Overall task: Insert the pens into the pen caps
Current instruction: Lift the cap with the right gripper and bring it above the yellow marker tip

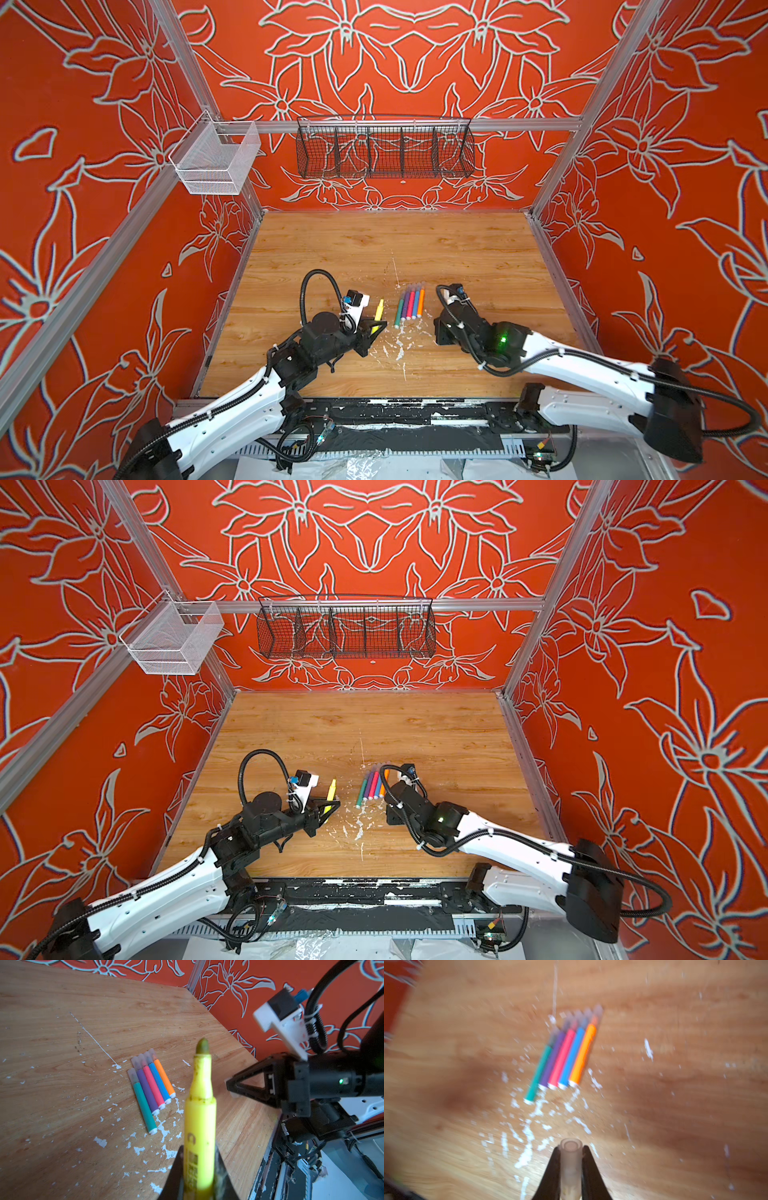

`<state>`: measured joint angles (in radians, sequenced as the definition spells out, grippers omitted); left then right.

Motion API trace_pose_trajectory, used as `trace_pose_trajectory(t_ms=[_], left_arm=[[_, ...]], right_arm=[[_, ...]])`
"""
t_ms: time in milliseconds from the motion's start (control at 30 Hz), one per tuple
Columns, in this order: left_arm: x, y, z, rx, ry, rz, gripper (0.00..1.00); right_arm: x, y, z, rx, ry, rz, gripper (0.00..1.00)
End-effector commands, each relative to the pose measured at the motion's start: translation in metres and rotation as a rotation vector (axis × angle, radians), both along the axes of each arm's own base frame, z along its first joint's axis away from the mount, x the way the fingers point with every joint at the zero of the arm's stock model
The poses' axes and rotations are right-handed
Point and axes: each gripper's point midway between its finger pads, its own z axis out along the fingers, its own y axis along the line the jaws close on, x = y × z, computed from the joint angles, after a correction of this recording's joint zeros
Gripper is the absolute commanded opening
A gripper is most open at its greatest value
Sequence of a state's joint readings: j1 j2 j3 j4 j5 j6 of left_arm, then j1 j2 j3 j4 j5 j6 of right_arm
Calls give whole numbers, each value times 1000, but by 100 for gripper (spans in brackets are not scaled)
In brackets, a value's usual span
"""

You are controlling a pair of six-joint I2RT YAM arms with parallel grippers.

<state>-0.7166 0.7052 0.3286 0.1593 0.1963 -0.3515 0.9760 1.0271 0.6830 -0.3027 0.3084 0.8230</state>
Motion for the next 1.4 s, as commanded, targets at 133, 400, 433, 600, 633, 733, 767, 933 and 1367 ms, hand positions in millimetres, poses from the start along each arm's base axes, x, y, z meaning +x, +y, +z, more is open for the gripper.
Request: trace_pose_trajectory(t_ms=[133,400,433,600,633,733,767,933,1367], left_arm=[[-5,-2,5,-30,-44,-24,0],[-21,-17,14,-118,-33,-140,0],[-23,-19,15,-127,-31,-151,0],[-29,-28,23,-168,-22,-207,0],[-30,-30,25,-181,-22,-217,0],[-33,-33,30,-207,-18,-235,0],[-35,-35,31,-213,-18,-243,0],[-34,-39,33,-221,-21,-248,0],[-26,-43,31,-214,-21,-227,0]], right_arm=[[12,33,104,437,-302,62,3],[8,62,139,645,-412,177,0],[8,65,138,656,-414,188,0],[4,77,141,703,-421,242,0],[4,79,141,711,-418,247,0],[4,79,138,715,-419,245,0],[4,78,138,715,-420,243,0],[2,82,138,735,-431,265,0],[-2,89,121,756,-407,304,0]])
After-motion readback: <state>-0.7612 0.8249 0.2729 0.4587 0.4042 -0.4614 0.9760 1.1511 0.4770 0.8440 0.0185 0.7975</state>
